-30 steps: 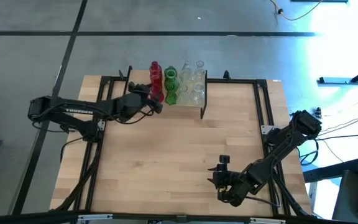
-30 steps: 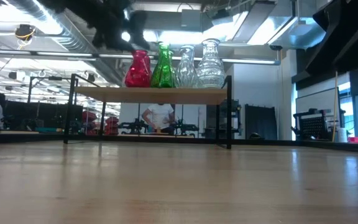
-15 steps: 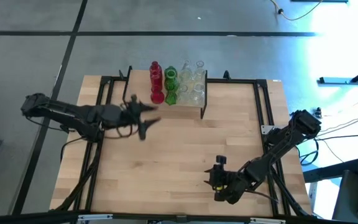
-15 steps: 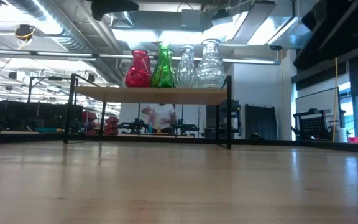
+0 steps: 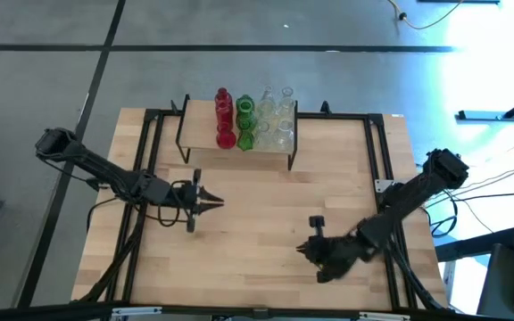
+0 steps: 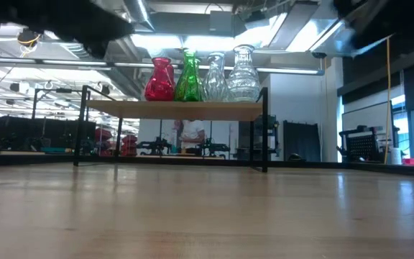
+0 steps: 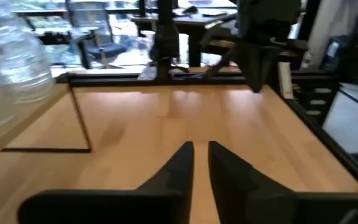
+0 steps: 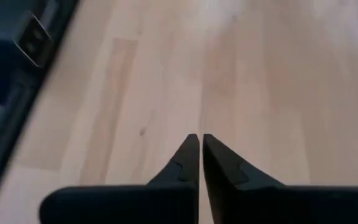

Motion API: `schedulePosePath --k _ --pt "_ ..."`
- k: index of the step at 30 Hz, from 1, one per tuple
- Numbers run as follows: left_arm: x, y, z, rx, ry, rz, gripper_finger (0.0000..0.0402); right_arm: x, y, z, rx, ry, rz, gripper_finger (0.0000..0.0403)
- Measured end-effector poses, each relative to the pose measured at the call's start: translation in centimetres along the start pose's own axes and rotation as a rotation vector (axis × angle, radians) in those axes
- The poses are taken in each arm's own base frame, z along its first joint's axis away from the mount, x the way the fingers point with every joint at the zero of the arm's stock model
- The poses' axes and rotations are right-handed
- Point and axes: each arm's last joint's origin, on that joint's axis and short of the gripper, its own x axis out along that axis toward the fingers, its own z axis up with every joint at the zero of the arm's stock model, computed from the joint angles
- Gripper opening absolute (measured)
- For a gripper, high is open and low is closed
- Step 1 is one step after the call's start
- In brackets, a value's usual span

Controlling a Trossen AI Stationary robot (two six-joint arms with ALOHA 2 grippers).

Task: Sort vases onto shelf
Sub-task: Return to Home Position

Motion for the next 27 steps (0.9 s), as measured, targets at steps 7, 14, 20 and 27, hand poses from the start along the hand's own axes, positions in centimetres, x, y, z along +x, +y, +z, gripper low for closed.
schedulePosePath --k 7,14,20,27 --pt "-0.1 1.3 -1.8 -0.045 -0.030 0.009 0.0003 3.4 -5.8 -1.6 0.070 -0.119 0.266 0.0005" --pt "-0.1 1.2 -2.0 -0.042 -0.011 -0.034 0.0005 2.4 -10.7 -6.0 0.130 -0.289 0.310 0.0006" --pt "-0.1 1.2 -2.0 -0.034 -0.012 -0.040 0.0006 -0.8 -12.6 -9.7 0.171 -0.435 0.279 0.0006" --pt "-0.1 1.3 -2.0 0.022 -0.016 -0.032 0.0005 -3.2 -13.9 -13.0 0.201 -0.592 0.251 0.0007"
